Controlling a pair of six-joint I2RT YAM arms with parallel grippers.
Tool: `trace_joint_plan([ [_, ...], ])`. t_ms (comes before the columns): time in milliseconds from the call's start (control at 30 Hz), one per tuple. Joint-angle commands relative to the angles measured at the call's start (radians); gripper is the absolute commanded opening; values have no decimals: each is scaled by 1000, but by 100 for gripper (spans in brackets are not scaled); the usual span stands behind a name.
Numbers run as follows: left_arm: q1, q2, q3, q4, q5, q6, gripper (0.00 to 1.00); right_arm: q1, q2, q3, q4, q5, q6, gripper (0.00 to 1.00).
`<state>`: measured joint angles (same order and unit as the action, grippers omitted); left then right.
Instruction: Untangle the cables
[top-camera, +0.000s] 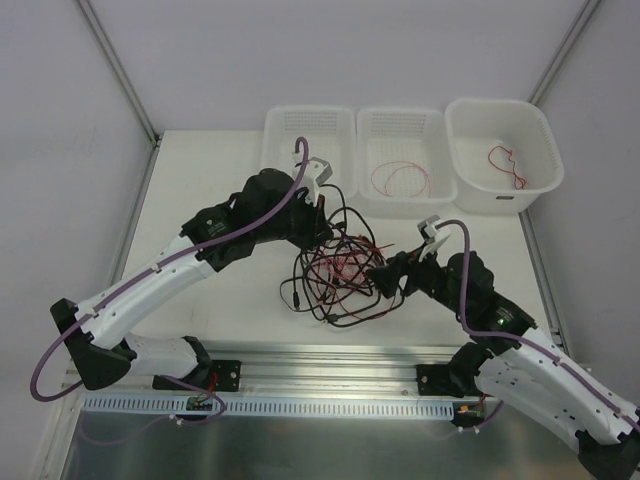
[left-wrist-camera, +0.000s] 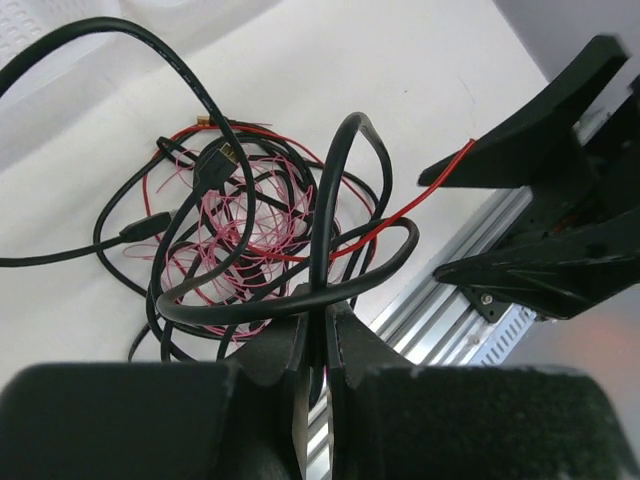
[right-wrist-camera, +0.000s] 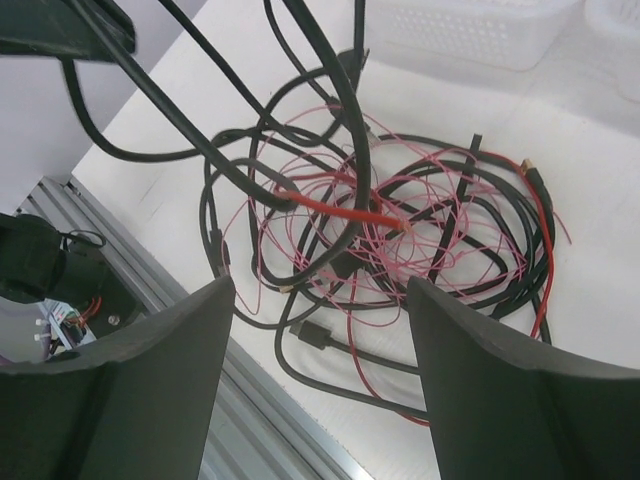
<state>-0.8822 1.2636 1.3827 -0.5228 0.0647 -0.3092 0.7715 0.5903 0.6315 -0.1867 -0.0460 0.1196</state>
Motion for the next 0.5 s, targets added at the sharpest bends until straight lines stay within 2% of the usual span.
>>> trace_joint_plan([
  [0, 0, -75, 35, 49, -20, -94, 0, 15, 8, -73, 162, -6, 31, 73],
  [133, 0, -124, 99, 53, -43, -111, 0, 15, 46, -162, 272, -8, 43, 76],
  [300, 0, -187, 96, 55, -135, -134, 0, 17, 103, -237, 374, 26, 57, 78],
  [467, 0, -196, 49, 79, -66, -189, 0, 17, 232, -237, 482, 26, 54, 80],
])
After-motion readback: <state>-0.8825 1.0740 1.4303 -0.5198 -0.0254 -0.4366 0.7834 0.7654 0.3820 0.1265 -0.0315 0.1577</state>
